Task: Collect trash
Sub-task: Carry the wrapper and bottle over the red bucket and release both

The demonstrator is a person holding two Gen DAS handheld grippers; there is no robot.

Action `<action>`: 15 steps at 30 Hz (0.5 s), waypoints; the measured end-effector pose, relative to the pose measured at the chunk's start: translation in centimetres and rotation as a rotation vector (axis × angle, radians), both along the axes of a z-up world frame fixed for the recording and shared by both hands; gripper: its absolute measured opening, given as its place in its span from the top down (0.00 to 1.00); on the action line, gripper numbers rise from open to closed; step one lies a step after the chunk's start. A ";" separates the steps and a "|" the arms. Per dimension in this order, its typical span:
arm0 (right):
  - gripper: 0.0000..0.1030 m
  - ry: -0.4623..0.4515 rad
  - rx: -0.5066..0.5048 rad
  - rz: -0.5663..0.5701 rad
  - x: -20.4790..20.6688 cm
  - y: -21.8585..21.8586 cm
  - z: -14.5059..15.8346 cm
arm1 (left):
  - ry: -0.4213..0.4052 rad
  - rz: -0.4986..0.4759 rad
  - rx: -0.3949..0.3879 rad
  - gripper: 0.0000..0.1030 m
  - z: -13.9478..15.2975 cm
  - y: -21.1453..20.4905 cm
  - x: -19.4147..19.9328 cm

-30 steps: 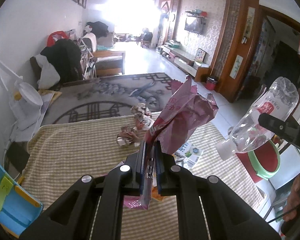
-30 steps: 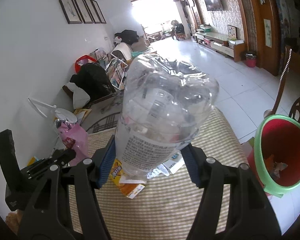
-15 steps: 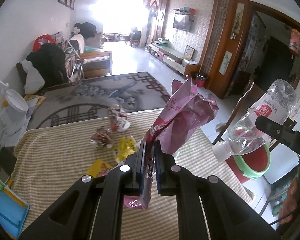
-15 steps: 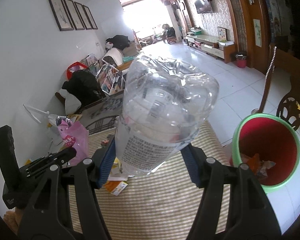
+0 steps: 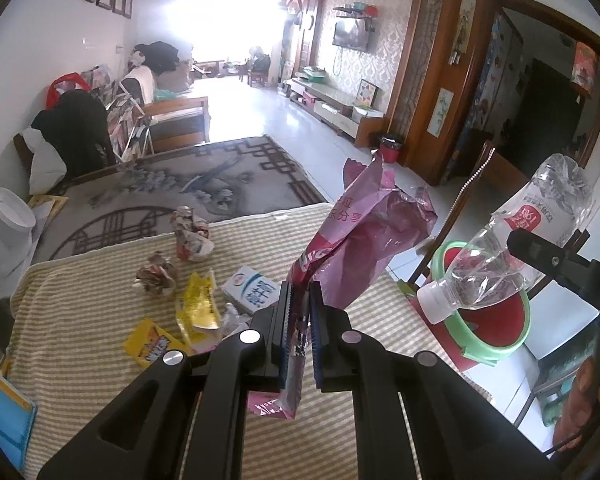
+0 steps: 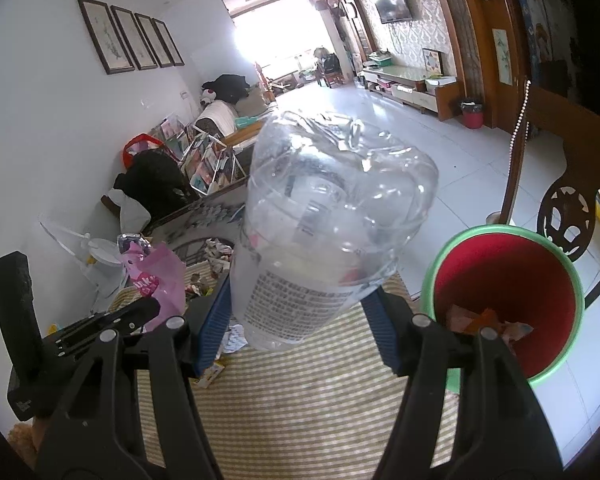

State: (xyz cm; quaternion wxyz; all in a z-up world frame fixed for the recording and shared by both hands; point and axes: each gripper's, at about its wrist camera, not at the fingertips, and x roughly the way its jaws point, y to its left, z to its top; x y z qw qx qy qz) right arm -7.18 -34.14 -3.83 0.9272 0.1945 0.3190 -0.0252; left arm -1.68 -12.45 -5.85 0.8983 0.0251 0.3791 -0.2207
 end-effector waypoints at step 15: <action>0.41 -0.018 0.034 -0.013 -1.3 -5.9 -0.2 | 0.018 -0.013 0.021 0.94 0.0 -6.6 -0.9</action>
